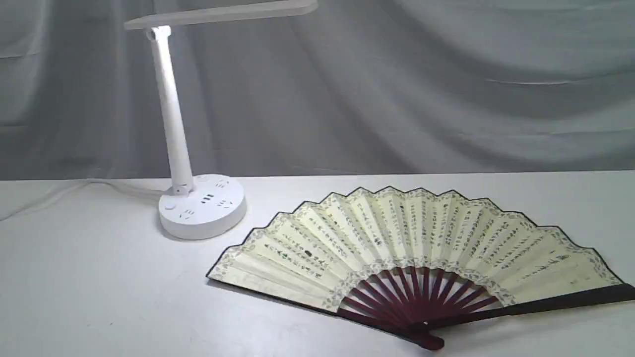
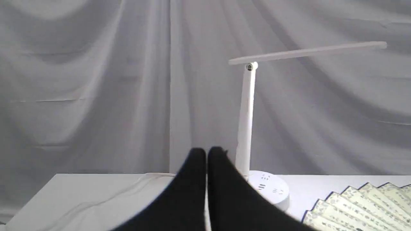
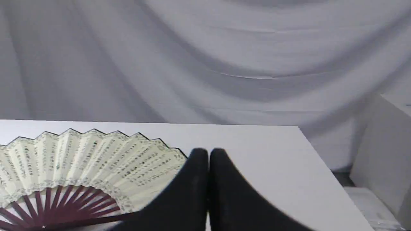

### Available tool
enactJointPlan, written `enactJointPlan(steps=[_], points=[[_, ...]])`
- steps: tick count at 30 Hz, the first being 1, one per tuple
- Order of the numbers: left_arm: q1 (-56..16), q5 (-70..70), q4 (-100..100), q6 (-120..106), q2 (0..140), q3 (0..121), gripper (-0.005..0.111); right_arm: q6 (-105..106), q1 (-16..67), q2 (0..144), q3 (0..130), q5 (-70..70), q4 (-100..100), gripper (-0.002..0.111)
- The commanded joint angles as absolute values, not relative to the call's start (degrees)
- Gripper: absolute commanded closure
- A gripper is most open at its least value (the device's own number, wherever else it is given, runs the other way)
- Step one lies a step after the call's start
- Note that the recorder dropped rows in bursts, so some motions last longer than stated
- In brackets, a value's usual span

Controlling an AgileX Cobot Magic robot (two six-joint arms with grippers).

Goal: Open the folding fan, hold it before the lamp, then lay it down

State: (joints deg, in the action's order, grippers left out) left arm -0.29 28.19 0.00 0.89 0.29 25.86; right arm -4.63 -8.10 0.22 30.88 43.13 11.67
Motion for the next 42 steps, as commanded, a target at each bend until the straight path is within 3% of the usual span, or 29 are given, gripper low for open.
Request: enactJointPlan(steps=[1,16,24,42], points=[[-0.6,20.0,0.7,1.2,0.0,18.4,0.107,-4.9,-8.6,0.0,23.5,31.3,11.0,0.108],[-0.6,4.3,0.0,1.3,0.0,0.0,0.107,-5.0,-8.6,0.0,0.0,10.6,8.4,0.108],[-0.6,11.3,1.3,1.2,0.0,0.0,0.107,-5.0,-8.6,0.0,0.0,13.0,6.9,0.108],[-0.6,11.6,1.3,1.2,0.0,0.0,0.107,-4.8,-8.6,0.0,0.0,13.2,4.8,0.108]])
